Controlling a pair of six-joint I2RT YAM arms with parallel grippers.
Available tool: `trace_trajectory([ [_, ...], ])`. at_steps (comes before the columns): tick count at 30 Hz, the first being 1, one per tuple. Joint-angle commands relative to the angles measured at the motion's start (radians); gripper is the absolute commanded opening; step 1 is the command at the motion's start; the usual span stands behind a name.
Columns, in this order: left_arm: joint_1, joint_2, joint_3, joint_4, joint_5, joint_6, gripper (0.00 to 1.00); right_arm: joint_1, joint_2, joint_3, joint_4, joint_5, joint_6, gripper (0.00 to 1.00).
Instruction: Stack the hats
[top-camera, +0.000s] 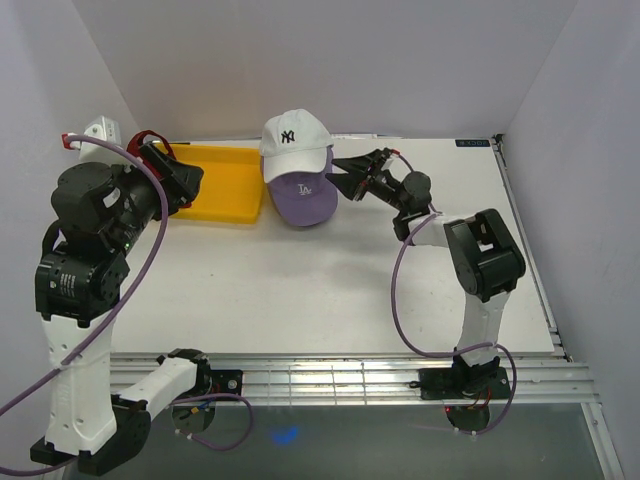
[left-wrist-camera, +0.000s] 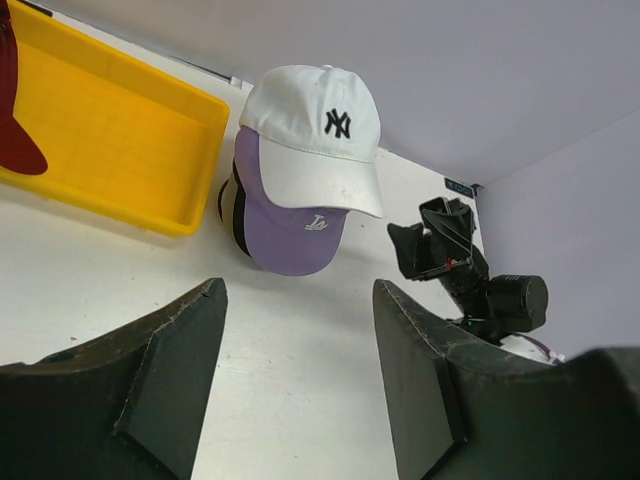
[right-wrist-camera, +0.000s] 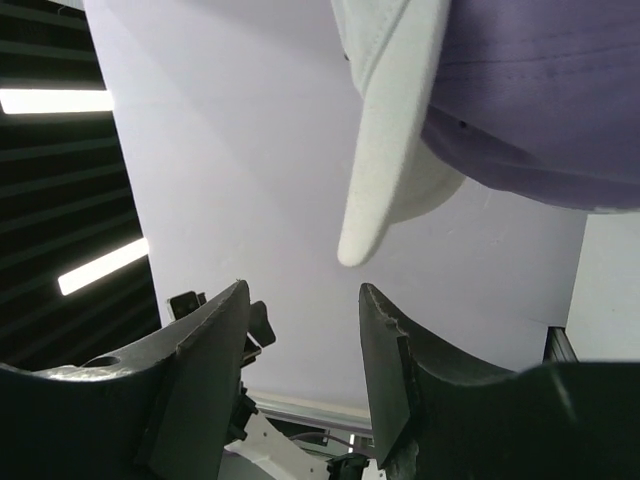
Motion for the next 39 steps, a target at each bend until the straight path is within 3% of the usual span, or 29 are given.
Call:
trace_trajectory([
  [1, 0.003, -0.011, -0.010, 0.027, -0.002, 0.011, 0.70, -0.006, -0.053, -0.051, -0.030, -0.018, -0.050, 0.54],
  [7, 0.003, -0.016, -0.018, 0.033, 0.005, 0.013, 0.71, -0.006, -0.217, -0.157, -0.267, 0.045, -0.260, 0.56],
  [10, 0.003, -0.021, -0.021, 0.038, 0.008, 0.013, 0.72, 0.023, -0.344, -0.150, -0.519, 0.139, -0.433, 0.59],
  [14, 0.003, -0.019, -0.027, 0.039, 0.026, 0.010, 0.72, 0.104, -0.439, -0.071, -0.737, 0.291, -0.547, 0.62],
  [19, 0.003, -0.030, -0.040, 0.047, 0.034, 0.008, 0.72, 0.198, -0.389, 0.111, -0.928, 0.404, -0.599, 0.63],
  [30, 0.001, -0.036, -0.011, 0.047, 0.047, 0.006, 0.72, 0.336, -0.304, 0.258, -1.093, 0.679, -0.544, 0.66],
  [39, 0.003, -0.051, -0.012, 0.047, 0.047, 0.009, 0.72, 0.362, -0.202, 0.369, -1.125, 0.739, -0.512, 0.67],
])
